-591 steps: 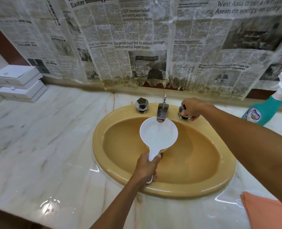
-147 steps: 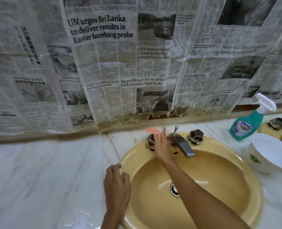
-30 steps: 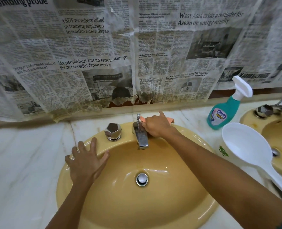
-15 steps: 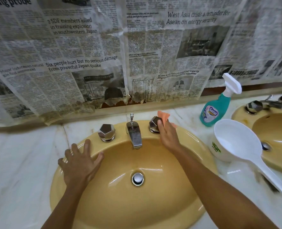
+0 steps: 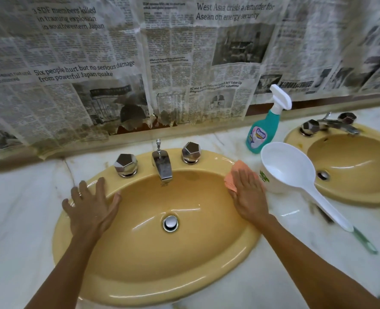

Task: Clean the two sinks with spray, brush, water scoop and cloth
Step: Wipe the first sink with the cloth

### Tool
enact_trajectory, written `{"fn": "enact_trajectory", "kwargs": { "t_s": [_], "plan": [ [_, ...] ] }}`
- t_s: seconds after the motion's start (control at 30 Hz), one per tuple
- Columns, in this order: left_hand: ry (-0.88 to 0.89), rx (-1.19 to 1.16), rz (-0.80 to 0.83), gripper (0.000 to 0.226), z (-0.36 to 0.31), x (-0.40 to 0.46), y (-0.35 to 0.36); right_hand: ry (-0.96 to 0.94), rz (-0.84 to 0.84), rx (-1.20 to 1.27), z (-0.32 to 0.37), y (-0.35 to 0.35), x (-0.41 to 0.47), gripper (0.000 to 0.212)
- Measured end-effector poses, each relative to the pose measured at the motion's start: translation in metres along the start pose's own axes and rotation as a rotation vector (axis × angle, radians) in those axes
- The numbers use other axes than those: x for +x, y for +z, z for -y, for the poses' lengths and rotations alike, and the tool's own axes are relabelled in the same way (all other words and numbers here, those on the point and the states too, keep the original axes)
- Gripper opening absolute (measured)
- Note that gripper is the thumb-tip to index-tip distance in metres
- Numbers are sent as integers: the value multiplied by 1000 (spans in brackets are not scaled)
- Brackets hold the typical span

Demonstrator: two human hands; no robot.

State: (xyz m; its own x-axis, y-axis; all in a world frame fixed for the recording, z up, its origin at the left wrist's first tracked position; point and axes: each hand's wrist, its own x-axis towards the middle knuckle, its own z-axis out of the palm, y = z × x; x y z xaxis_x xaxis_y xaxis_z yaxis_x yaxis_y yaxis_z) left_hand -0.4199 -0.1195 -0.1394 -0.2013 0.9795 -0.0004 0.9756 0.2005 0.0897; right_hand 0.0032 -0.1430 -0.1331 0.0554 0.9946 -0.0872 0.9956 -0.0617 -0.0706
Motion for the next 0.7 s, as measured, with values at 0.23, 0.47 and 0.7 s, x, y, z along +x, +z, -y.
{"fn": "enact_trajectory", "kwargs": {
  "t_s": [0.23,0.47,0.7],
  "plan": [
    [55,-62,84,64,17,-11,-1,-121,402,-216,60,-15,-96,72],
    [136,-133,91,83,33,-20,-10,-448,1017,527,254,-32,-114,50],
    [188,-181,42,75,44,-38,-12,-340,1000,-47,96,-27,-72,66]
  ]
}}
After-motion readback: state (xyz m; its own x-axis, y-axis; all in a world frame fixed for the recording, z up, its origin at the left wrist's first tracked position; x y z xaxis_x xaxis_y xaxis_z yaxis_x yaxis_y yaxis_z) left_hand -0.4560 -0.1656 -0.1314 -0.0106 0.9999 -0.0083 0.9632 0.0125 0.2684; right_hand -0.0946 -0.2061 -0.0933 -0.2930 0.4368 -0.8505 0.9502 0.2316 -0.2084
